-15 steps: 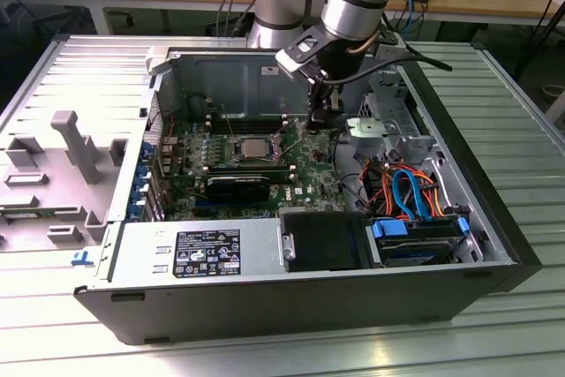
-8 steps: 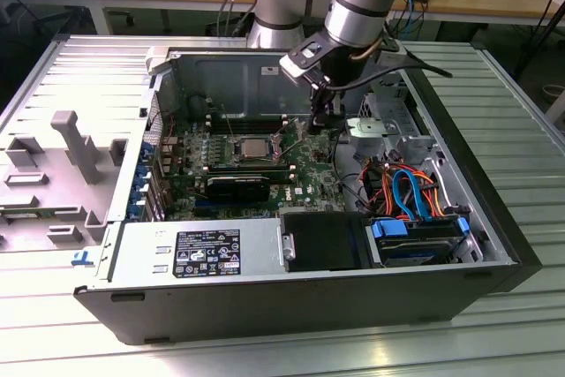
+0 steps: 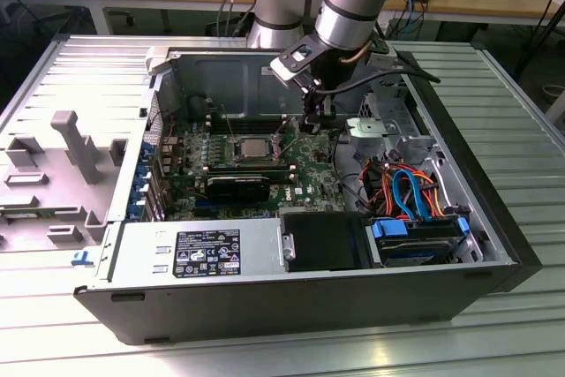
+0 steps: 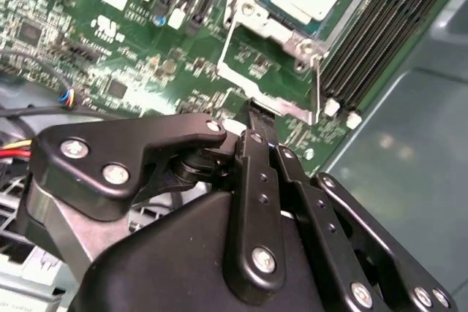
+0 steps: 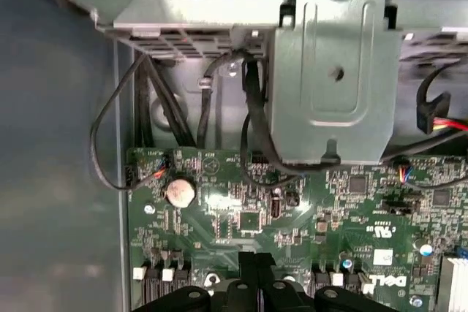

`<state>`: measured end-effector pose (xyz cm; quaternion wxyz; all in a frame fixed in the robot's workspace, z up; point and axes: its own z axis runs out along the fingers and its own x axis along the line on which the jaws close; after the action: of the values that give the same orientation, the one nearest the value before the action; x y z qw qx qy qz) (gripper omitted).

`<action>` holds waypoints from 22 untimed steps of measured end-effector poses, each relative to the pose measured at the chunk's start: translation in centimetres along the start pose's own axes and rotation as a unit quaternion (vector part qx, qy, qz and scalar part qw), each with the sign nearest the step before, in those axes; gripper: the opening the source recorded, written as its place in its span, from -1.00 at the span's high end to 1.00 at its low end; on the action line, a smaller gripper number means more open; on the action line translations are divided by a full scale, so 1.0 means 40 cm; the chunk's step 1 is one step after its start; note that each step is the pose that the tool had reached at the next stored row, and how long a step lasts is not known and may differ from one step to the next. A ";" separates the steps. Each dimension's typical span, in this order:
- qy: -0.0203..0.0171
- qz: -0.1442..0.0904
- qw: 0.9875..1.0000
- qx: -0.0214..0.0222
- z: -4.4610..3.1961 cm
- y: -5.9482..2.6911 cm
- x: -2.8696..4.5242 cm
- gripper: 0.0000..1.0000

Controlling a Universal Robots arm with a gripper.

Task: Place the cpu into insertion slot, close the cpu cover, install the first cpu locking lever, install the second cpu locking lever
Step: 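Close the cpu cover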

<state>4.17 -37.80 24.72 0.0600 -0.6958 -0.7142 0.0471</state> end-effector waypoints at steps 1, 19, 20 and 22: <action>0.001 -0.001 1.000 0.000 0.001 -0.006 0.000 0.79; -0.001 -0.031 1.000 0.000 0.013 -0.077 -0.015 0.79; -0.001 -0.034 0.999 0.000 0.014 -0.079 -0.015 0.79; -0.001 -0.038 0.999 0.000 0.017 -0.090 -0.015 0.79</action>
<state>0.54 -38.48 24.60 0.0612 -0.6681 -0.7402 0.0458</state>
